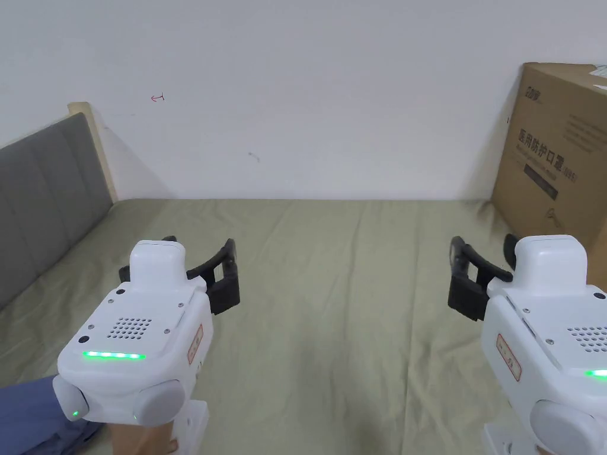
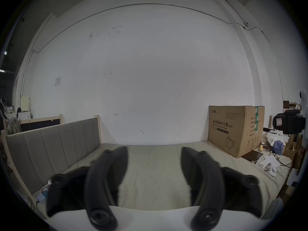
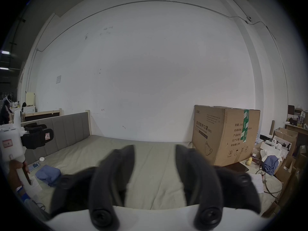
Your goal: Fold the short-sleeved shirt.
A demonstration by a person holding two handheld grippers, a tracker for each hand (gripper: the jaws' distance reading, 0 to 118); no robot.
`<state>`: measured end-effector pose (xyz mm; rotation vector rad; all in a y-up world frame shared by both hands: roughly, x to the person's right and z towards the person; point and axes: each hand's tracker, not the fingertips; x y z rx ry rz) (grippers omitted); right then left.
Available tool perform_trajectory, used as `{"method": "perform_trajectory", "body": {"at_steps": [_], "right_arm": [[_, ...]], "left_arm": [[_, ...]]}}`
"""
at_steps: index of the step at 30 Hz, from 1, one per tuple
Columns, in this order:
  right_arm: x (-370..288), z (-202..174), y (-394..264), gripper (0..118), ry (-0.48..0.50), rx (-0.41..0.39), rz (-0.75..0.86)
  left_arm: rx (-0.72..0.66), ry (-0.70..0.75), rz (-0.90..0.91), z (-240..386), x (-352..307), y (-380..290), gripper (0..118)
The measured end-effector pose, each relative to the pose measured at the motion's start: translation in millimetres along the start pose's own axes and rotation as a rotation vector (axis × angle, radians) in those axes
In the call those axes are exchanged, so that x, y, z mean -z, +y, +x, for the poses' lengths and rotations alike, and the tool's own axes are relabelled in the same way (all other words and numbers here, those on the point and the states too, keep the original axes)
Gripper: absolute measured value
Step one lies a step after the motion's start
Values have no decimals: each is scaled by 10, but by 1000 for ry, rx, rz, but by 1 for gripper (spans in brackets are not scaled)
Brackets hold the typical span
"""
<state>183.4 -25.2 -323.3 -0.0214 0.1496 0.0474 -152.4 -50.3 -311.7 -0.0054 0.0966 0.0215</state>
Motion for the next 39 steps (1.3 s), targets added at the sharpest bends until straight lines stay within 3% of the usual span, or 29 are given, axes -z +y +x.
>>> {"method": "perform_trajectory", "body": {"at_steps": [1, 3, 5, 39], "right_arm": [[8, 1, -3, 80, 0, 1, 4], [20, 3, -12, 108, -5, 10, -1], [20, 6, -21, 118, -7, 19, 7], [-33, -42, 46, 118, -12, 21, 37]], "left_arm": [[7, 4, 2, 7, -3, 4, 83], [22, 4, 20, 8, -13, 10, 87], [27, 16, 30, 16, -19, 12, 87], [29, 53, 40, -7, -80, 30, 87]]}}
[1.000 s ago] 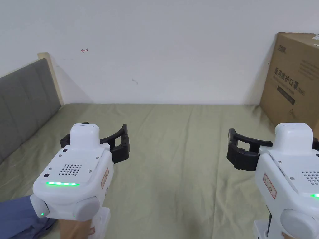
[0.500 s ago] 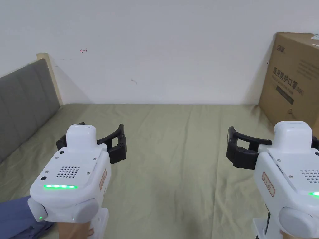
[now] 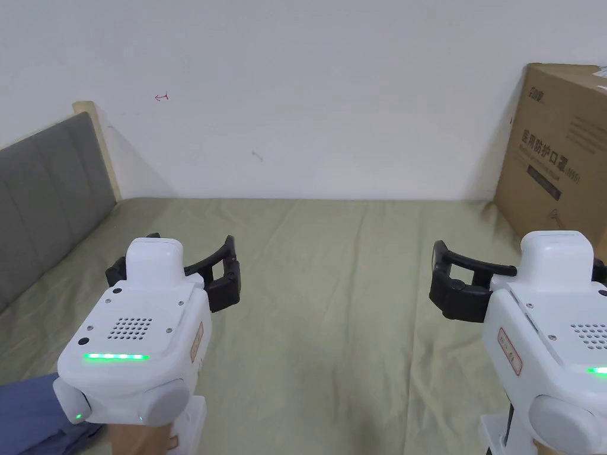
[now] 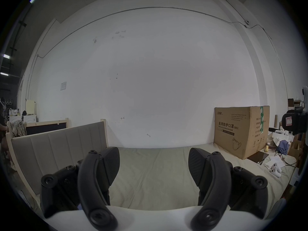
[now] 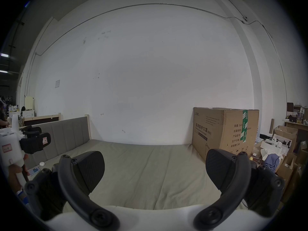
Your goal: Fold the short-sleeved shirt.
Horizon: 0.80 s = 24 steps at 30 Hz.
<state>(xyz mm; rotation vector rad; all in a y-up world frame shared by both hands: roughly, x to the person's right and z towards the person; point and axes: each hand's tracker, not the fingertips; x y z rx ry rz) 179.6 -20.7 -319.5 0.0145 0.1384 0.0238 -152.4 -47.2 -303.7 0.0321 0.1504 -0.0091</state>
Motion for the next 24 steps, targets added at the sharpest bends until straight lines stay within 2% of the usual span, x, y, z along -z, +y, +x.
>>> {"method": "perform_trajectory", "body": {"at_steps": [24], "right_arm": [[-1, -24, 6, 118, 6, 7, -1]], "left_arm": [[0, -2, -2, -25, -16, -11, 87]]}}
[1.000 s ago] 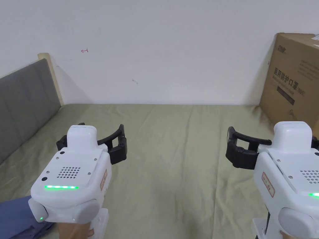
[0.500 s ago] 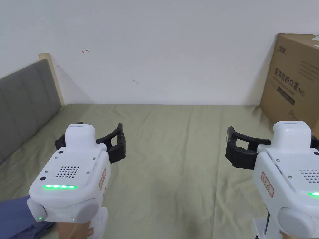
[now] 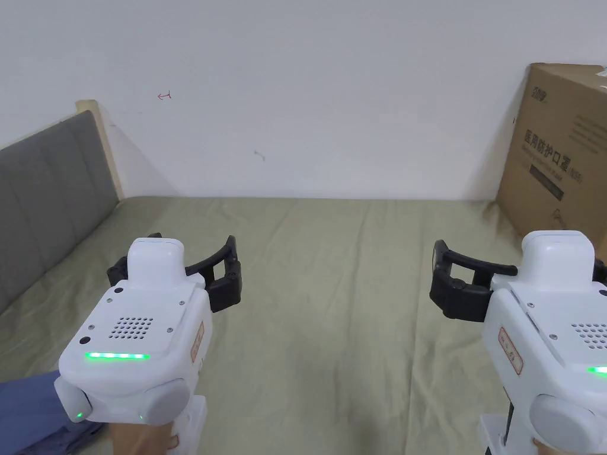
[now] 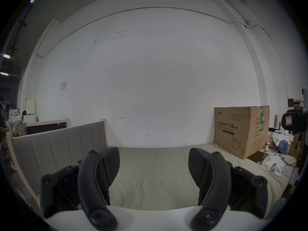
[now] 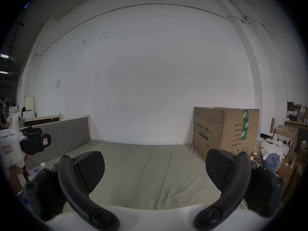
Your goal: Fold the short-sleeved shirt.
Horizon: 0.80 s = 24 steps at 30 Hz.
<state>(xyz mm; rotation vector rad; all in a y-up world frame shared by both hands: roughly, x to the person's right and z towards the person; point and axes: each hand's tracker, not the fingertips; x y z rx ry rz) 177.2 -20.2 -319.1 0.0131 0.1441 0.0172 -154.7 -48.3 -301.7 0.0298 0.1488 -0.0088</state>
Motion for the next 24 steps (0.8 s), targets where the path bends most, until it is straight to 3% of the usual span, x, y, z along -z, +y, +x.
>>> {"method": "perform_trajectory", "body": {"at_steps": [16, 20, 24], "right_arm": [[19, -39, 16, 118, -10, 2, -11], [69, -79, 67, 118, -79, 14, -62], [161, -97, 149, 118, -186, 122, -180]], "left_arm": [[-7, 2, -3, -21, 9, -1, 87], [-11, -1, -2, -36, 8, 4, 87], [-17, 3, 0, -49, 1, 19, 87]]}}
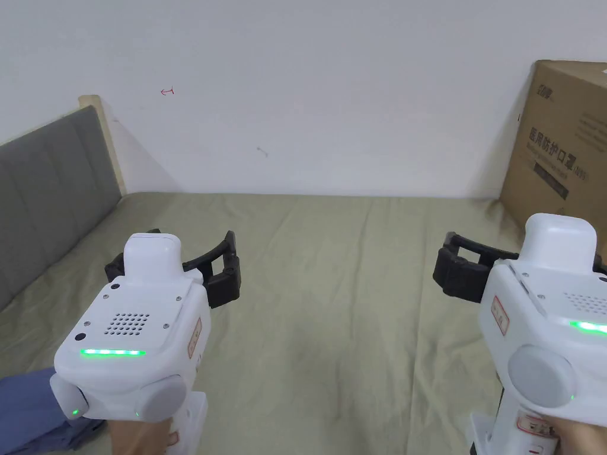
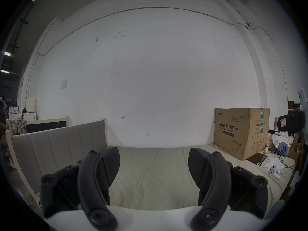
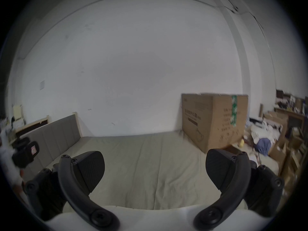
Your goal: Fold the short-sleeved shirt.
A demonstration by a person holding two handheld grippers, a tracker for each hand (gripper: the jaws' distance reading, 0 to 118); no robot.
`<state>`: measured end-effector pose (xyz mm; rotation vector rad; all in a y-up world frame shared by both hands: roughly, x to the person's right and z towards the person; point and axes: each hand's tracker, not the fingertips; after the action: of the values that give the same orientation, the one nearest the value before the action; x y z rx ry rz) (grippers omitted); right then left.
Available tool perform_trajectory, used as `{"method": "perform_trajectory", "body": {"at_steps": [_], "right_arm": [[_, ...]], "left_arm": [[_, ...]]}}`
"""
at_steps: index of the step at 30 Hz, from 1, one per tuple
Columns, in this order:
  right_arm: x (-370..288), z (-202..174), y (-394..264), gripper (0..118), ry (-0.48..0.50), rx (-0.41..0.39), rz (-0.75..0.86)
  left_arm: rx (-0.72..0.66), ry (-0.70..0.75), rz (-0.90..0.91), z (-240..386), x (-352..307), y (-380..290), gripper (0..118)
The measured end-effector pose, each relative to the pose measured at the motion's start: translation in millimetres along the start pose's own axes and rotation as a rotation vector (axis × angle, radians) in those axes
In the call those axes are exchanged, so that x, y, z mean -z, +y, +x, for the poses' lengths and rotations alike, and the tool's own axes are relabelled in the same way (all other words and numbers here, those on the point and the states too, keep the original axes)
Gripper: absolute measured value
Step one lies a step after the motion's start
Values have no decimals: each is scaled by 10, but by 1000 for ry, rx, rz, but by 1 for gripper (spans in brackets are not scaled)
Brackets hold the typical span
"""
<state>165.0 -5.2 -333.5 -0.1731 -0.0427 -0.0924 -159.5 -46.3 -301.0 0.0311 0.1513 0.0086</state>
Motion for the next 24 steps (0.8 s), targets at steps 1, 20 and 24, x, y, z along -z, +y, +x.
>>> {"method": "perform_trajectory", "body": {"at_steps": [1, 20, 24], "right_arm": [[0, -12, 31, 118, -26, 26, -39], [29, -196, 59, 118, -82, -18, -218], [46, -182, 52, 112, -95, -4, -218]], "left_arm": [[-5, 0, 2, -5, -3, 0, 87], [-44, 3, 4, -85, -37, 20, 87], [-46, 6, 6, -102, -44, 19, 87]]}}
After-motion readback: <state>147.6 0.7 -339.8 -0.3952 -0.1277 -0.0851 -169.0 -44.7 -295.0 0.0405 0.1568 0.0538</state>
